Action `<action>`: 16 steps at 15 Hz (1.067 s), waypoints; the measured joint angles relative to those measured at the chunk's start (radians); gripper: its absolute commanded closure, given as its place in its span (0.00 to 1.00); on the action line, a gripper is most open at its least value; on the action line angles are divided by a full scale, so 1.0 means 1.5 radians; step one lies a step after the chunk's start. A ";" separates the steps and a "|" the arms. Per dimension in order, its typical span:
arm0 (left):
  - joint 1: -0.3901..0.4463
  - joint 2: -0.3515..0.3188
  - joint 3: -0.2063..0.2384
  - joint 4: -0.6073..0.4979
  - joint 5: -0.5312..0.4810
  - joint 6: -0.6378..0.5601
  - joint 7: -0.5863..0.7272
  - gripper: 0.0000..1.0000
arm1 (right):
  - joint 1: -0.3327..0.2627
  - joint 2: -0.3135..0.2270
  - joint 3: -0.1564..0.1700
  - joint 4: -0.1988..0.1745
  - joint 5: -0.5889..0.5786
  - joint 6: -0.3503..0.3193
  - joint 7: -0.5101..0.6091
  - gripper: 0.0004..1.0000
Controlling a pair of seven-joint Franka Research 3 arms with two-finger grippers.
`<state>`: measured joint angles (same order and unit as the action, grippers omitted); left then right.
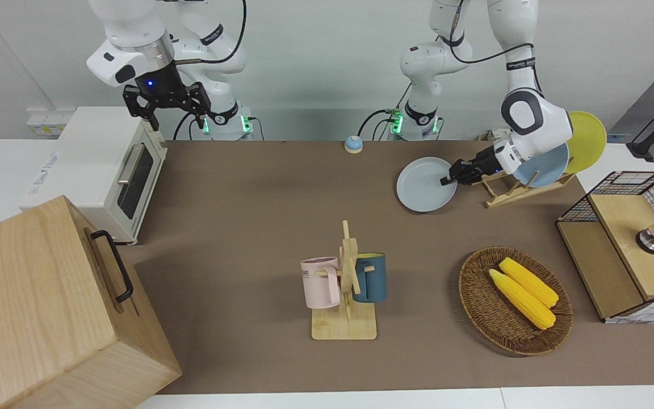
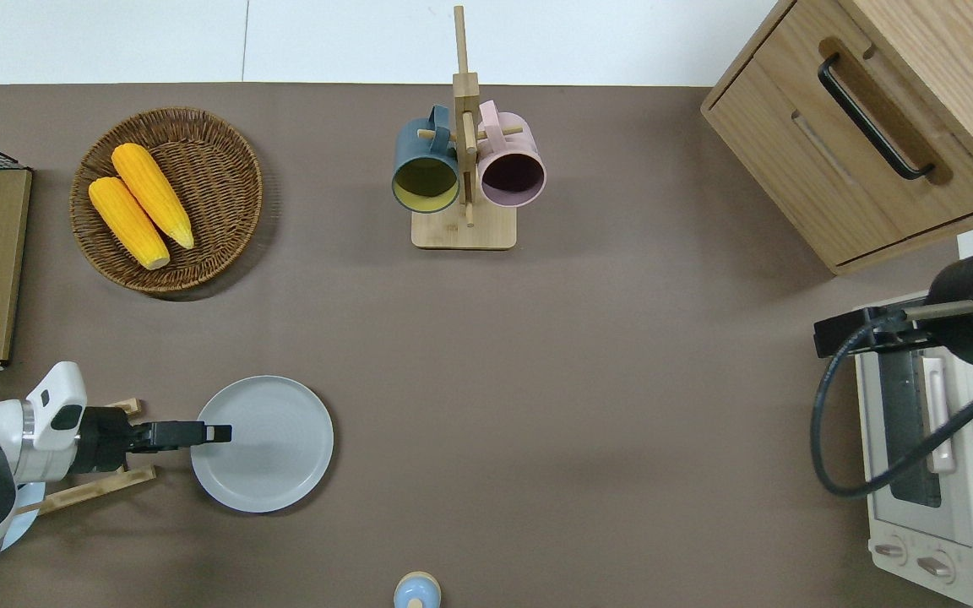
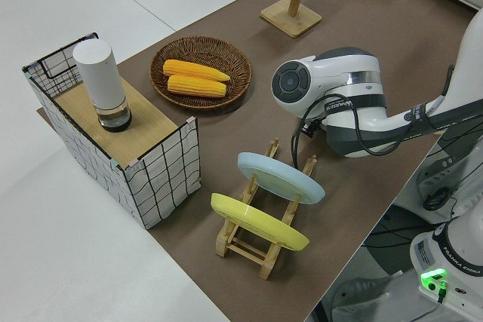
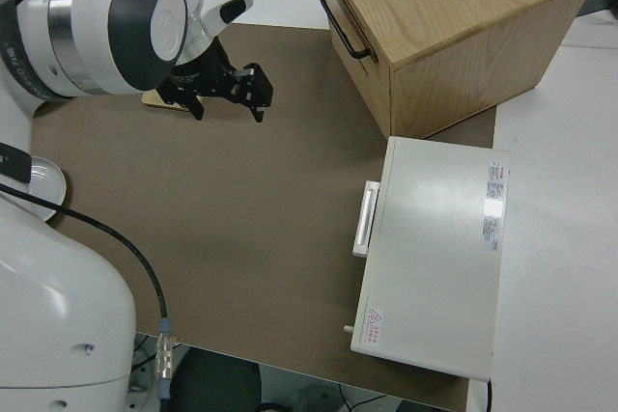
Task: Pick gray plate from low plate rack and place it on table with left arm
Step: 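Open the left gripper and withdraw it from the plate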
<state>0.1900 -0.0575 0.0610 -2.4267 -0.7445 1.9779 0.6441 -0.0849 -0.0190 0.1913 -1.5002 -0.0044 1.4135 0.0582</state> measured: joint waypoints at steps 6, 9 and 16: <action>-0.001 -0.041 -0.016 0.045 0.097 -0.005 -0.093 0.00 | 0.000 0.000 0.000 0.000 0.000 0.000 0.000 0.01; -0.002 -0.077 -0.062 0.083 0.180 -0.013 -0.181 0.00 | 0.000 0.000 0.000 0.000 0.000 0.000 0.000 0.01; -0.004 -0.104 -0.106 0.212 0.353 -0.106 -0.257 0.00 | 0.000 0.000 0.000 0.000 0.000 0.000 0.000 0.01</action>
<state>0.1836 -0.2129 -0.0977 -2.1089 -0.2158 1.8189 0.2579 -0.0849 -0.0190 0.1913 -1.5002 -0.0044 1.4135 0.0582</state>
